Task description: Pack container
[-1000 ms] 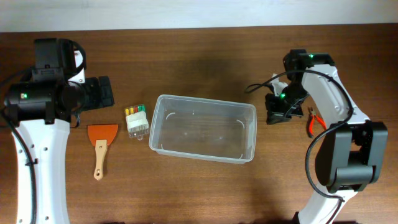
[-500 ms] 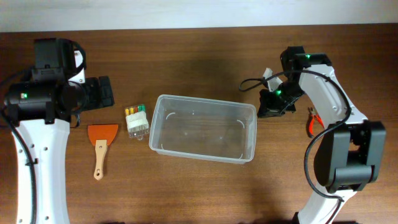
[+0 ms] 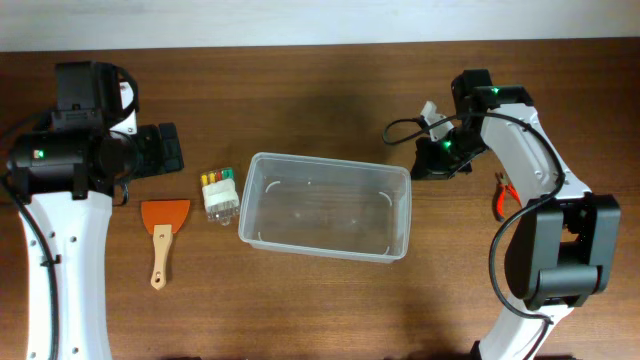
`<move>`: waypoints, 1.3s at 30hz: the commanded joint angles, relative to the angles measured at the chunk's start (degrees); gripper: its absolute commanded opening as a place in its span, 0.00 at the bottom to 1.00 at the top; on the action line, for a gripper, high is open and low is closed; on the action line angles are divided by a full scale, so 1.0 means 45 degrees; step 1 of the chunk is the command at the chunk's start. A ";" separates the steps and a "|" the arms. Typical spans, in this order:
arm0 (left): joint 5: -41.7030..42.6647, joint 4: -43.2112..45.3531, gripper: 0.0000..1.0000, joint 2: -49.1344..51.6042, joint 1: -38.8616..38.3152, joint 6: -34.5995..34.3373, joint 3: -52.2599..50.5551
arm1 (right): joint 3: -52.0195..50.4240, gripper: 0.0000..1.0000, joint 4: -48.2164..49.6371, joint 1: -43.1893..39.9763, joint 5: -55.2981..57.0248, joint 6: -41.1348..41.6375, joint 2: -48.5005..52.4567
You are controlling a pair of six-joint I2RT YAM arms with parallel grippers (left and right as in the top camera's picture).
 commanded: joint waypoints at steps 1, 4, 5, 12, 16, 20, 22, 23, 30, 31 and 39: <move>0.0136 -0.0058 0.99 -0.0112 0.0049 0.0248 0.0078 | -0.0024 0.07 0.0194 0.0102 -0.1098 -0.0554 0.0146; 0.0136 -0.0058 0.99 -0.0112 0.0049 0.0248 0.0078 | -0.0024 0.08 0.0301 0.0102 -0.1103 -0.0554 0.0146; 0.0136 -0.0058 0.99 -0.0112 0.0049 0.0248 0.0078 | -0.0024 0.08 0.0398 0.0102 -0.1103 -0.0563 0.0146; 0.0131 -0.0044 0.99 -0.0112 0.0049 0.0248 0.0078 | -0.0024 0.08 0.0957 0.0102 -0.1564 -0.0952 0.0146; 0.0131 -0.0049 0.99 -0.0112 0.0049 0.0253 0.0078 | 0.0185 0.09 0.0884 0.0092 -0.1336 -0.1127 0.0121; 0.0131 -0.0049 0.99 -0.0112 0.0053 0.0253 0.0078 | 0.1263 0.12 -0.0282 0.0141 -0.0340 -0.1185 -0.0141; 0.0131 -0.0039 0.99 -0.0112 0.0053 0.0253 0.0078 | 0.1821 0.12 -0.0845 0.0262 0.0073 -0.1321 -0.0447; 0.0131 -0.0039 0.99 -0.0112 0.0049 0.0253 0.0078 | 0.2098 0.12 -0.1098 0.0364 0.0330 -0.1316 -0.0617; 0.0131 -0.0053 0.99 -0.0112 0.0049 0.0253 0.0078 | 0.2773 0.04 -0.2385 0.1413 0.0763 -0.1506 -0.1248; 0.0131 -0.0053 0.99 -0.0112 0.0049 0.0253 0.0078 | 0.2657 0.04 -0.2492 0.1642 0.0869 -0.1506 -0.1175; 0.0131 -0.0121 0.99 -0.0112 0.0049 0.0253 0.0078 | 0.1778 0.04 -0.2142 0.2880 0.1302 -0.1297 -0.0602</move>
